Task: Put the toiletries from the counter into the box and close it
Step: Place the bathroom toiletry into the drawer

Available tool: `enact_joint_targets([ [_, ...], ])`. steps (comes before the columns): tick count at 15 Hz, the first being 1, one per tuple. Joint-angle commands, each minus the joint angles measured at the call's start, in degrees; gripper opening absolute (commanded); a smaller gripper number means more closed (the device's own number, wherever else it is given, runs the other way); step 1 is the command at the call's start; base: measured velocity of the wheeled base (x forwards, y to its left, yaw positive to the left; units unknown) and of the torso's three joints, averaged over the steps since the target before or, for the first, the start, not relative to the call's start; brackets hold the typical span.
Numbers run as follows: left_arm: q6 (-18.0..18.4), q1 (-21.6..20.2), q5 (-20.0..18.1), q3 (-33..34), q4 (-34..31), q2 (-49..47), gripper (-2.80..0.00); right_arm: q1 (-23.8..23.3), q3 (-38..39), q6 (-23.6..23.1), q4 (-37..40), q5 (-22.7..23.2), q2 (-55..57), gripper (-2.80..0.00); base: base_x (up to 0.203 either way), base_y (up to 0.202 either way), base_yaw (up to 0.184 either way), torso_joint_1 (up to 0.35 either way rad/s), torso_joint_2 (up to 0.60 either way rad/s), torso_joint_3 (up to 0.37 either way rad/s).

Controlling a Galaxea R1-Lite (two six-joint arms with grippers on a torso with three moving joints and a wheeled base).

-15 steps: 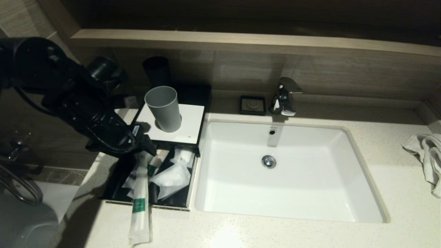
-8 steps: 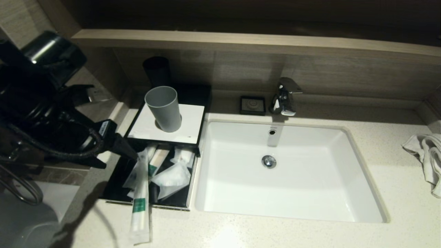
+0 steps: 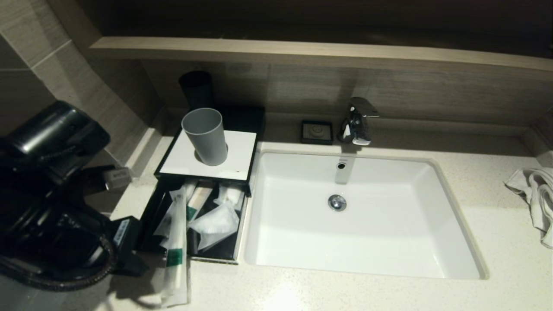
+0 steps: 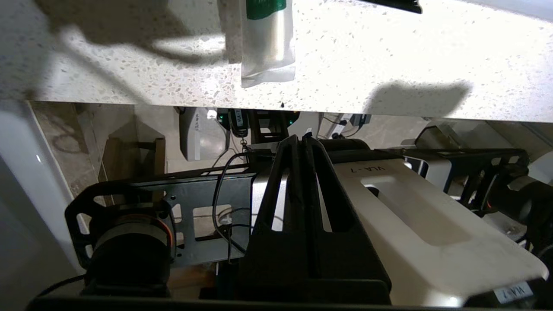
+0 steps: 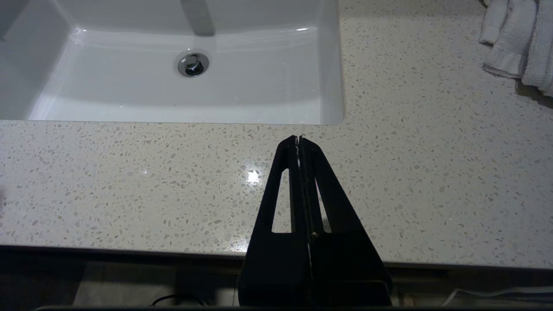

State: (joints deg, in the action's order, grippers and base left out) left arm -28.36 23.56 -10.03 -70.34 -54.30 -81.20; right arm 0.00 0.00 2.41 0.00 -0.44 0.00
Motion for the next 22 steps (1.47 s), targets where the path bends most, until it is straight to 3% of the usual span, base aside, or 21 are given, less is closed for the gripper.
enact_joint_targets([
  [1,-3.10,4.33,3.63,6.30,5.01,1.33,-2.80,0.00,0.00,-0.04,0.00,0.00,0.00,-2.80,0.000,0.000,0.000,0.000,0.00,0.000],
  [3,-5.28,7.00,8.31,8.62,8.09,1.28,-2.80,0.00,0.00,-0.04,0.00,-0.06,0.00,-2.80,0.000,0.000,0.000,0.000,0.00,0.000],
  [8,-7.27,7.37,13.95,13.59,14.05,-1.36,-2.80,0.00,0.00,-0.03,0.00,0.00,0.00,-2.80,0.000,0.000,0.000,0.000,0.00,0.000],
  [13,-7.51,7.63,14.00,14.79,14.92,-1.77,-2.80,0.00,0.00,-0.03,0.00,0.00,0.00,-2.80,0.000,0.000,0.000,0.000,0.00,0.000],
  [22,-9.26,11.68,13.55,16.37,15.01,-3.79,-2.80,0.00,0.00,-0.04,0.00,0.00,0.00,-2.80,0.000,0.000,0.000,0.000,0.00,0.000],
])
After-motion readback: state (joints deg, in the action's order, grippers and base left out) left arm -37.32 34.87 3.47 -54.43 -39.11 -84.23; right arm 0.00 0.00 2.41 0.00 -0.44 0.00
